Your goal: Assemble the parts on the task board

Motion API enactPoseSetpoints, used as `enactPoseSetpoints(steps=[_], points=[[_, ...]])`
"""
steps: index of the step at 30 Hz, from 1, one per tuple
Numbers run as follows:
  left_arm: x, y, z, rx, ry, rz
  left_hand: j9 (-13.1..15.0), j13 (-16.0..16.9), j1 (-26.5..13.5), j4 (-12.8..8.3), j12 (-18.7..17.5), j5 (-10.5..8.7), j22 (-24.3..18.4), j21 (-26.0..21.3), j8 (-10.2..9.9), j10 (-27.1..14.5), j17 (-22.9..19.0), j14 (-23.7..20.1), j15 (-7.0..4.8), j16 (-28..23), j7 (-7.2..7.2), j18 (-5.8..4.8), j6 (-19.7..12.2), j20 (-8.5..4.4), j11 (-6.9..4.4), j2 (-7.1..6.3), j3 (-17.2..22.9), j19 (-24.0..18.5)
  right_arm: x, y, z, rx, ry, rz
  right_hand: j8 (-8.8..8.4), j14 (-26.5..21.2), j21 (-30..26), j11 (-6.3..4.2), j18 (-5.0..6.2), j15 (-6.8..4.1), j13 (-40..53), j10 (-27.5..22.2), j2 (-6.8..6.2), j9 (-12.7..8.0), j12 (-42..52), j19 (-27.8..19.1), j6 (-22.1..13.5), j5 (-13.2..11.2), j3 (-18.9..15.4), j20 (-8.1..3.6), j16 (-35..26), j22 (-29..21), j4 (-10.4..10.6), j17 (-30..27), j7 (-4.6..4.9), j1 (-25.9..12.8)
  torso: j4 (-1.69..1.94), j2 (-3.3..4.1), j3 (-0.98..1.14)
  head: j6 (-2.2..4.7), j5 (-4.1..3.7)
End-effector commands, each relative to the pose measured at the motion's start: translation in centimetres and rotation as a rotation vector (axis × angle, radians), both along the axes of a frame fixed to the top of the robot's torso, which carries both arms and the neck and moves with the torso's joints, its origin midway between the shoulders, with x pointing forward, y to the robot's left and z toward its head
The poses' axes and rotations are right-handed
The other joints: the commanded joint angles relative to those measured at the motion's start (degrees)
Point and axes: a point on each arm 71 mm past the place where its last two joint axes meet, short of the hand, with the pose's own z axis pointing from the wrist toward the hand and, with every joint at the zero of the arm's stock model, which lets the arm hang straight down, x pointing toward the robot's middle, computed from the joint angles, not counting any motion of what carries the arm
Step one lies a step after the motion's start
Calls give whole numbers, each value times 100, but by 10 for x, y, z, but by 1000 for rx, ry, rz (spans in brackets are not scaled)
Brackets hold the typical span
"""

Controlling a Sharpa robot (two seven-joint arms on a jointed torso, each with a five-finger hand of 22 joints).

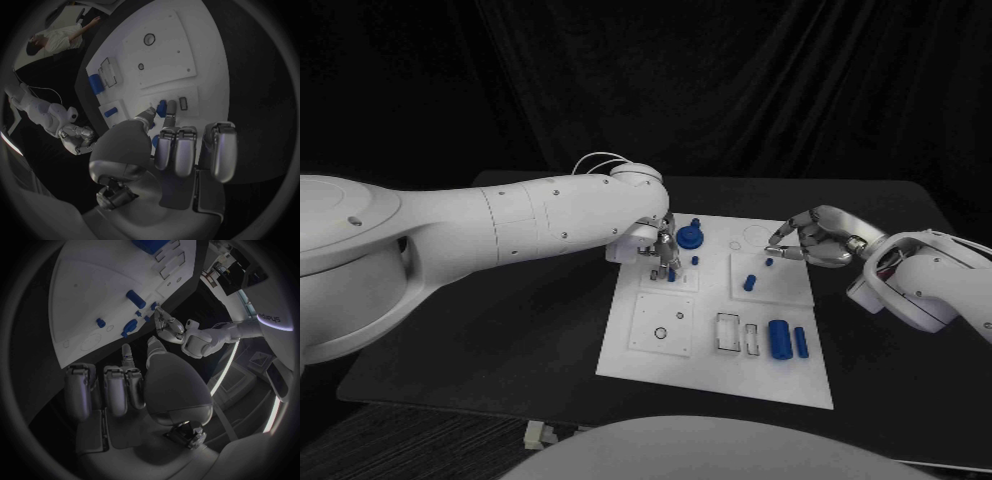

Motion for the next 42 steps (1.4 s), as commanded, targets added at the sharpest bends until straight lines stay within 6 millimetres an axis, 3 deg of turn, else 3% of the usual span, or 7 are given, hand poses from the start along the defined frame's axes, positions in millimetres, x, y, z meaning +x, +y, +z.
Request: enactPoseSetpoints(steps=[1, 14, 30, 36, 39, 41, 42], points=[[0, 2, -1, 32, 0, 27, 13, 1502, -91, 66, -24, -58, 700, -26, 3, 607, 1509, 617, -25, 14, 11, 44, -9, -35, -23, -8, -11, 179, 0, -1, -1, -4, 6, -10, 1, 605, -34, 38, 56, 44, 1510, 607, -10, 8, 15, 407, -37, 25, -21, 48, 15, 1373, 0, 1509, 19, 58, -2, 0, 0, -1, 5], [0, 4, -1, 33, 1, 29, 32, 1502, -200, 194, -24, -76, 694, -40, -7, 607, 1509, 617, -22, 14, 14, 46, -18, -32, -19, -20, -87, 179, -1, -1, -2, -6, 10, -10, 1, 605, -34, 38, 56, 44, 1510, 607, -10, 8, 15, 407, -37, 25, -21, 48, 15, 1373, 0, 1509, 19, 58, 0, 4, 2, -1, 5], [1, 8, 7, -19, -54, 63, 278, 1502, -405, 736, -24, -163, 669, -99, 86, 607, 1509, 617, 1, 14, 49, 55, -326, -15, 11, -125, -498, 176, -1, -3, -2, -8, 12, -14, -5, 605, -44, 41, 59, 46, 1510, 607, 5, 7, 15, 401, -48, 25, -53, 49, 15, 1369, 35, 1509, 23, 26, -1, 5, 0, -1, -21], [2, 8, 18, -54, -65, 27, 688, 1502, 44, 700, -24, 455, 841, 43, 448, 607, 1509, 617, 15, 14, 51, 14, -593, -4, 21, -106, -494, 249, -1, -3, -2, -8, 13, -12, -5, 605, -42, 41, 58, 46, 1510, 607, 6, 7, 15, 402, -48, 24, -55, 49, 15, 1370, 39, 1509, 23, 21, -1, 1, 0, -1, -44], [3, 8, 22, -66, -57, 0, 1030, 1502, 363, 572, -24, 1032, 925, 109, 791, 607, 1509, 617, 56, 14, 67, 0, -848, 28, 54, -79, -404, 255, -1, -3, -2, -8, 14, -11, -5, 605, -42, 41, 58, 46, 1510, 607, 6, 7, 15, 402, -48, 24, -55, 49, 15, 1370, 39, 1509, 23, 21, -1, 1, 1, -1, -66], [5, 8, 23, -71, -47, -14, 1189, 1502, 441, 564, -24, 1153, 956, 130, 959, 607, 1509, 617, 77, 14, 80, -4, -1008, 54, 67, -65, -348, 251, -1, -3, -2, -8, 15, -10, -5, 605, -41, 42, 57, 46, 1510, 607, 13, 7, 15, 403, -49, 22, -62, 49, 15, 1371, 48, 1509, 23, 9, -2, -1, 0, -1, -83], [5, 8, 23, -78, -38, -14, 1265, 1502, 492, 556, -24, 1406, 972, 141, 1045, 607, 1509, 617, 81, 14, 81, -6, -1087, 62, 72, -70, -298, 249, -1, -2, -2, -8, 15, -10, -5, 605, -41, 42, 57, 46, 1510, 607, 13, 7, 15, 403, -49, 22, -62, 49, 15, 1371, 48, 1509, 23, 9, -2, -1, 0, -1, -92]])
